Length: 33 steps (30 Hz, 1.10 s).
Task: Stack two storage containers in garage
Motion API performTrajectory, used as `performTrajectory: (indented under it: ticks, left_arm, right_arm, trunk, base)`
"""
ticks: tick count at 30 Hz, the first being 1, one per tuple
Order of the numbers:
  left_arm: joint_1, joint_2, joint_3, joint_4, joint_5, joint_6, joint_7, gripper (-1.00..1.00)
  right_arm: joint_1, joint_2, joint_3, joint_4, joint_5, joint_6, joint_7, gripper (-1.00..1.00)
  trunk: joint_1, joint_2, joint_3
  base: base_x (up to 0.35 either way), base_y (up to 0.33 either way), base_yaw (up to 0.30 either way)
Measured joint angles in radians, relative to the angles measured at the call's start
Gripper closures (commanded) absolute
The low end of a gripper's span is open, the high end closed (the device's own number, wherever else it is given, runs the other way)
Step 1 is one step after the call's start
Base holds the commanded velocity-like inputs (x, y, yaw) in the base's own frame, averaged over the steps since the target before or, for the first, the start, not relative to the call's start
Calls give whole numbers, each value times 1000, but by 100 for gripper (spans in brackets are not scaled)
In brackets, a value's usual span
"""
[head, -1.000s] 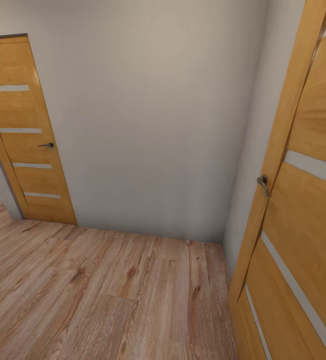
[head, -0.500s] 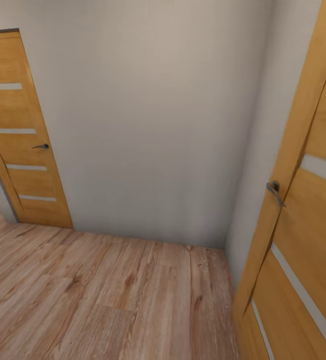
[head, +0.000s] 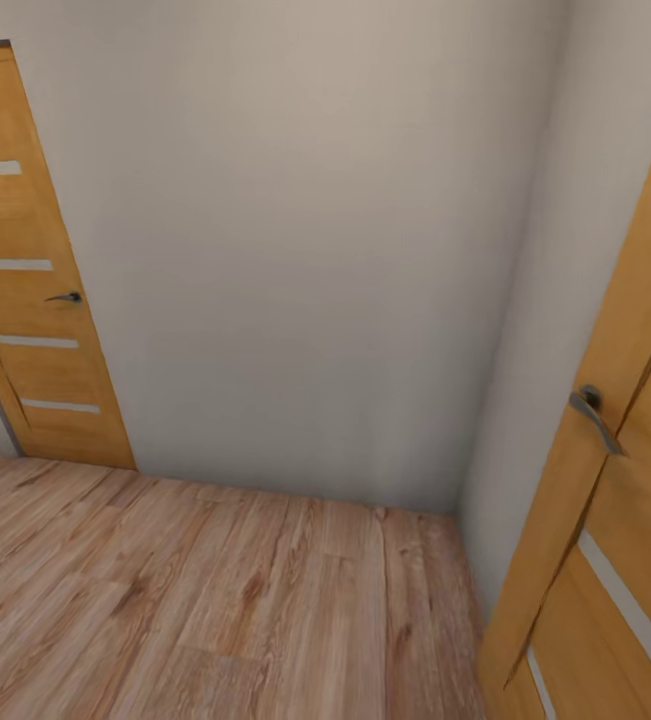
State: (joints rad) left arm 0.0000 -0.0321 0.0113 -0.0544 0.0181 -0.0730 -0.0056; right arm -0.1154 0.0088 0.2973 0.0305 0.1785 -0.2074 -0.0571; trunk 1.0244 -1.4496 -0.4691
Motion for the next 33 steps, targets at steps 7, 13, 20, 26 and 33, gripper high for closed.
performTrajectory:
  ticks: [7, 13, 20, 26, 33]
  left_arm:
    - [0, 0, 0, 1, 0, 0, 0, -100]
    - [0, 0, 0, 1, 0, 0, 0, -100]
    - [0, 1, 0, 1, 0, 0, 0, -100]
    - [0, 1, 0, 1, 0, 0, 0, -100]
    - [0, 0, 0, 1, 0, 0, 0, -100]
  right_arm:
    - [0, 0, 0, 0, 0, 0, 0, -100]
    - [0, 1, 0, 0, -1, 0, 0, -100]
    - [0, 2, 0, 1, -2, 0, 0, -100]
    - [0, 2, 0, 1, -2, 0, 0, -100]
    - [0, 2, 0, 0, -2, 0, 0, -100]
  trunk:
    - [0, 0, 0]
    - [0, 0, 0]
    - [0, 0, 0]
    - [0, 0, 0]
    - [0, 0, 0]
  base:
    - [322, 0, 0]
    - [322, 0, 0]
    - [322, 0, 0]
    - [322, 0, 0]
    - [321, 0, 0]
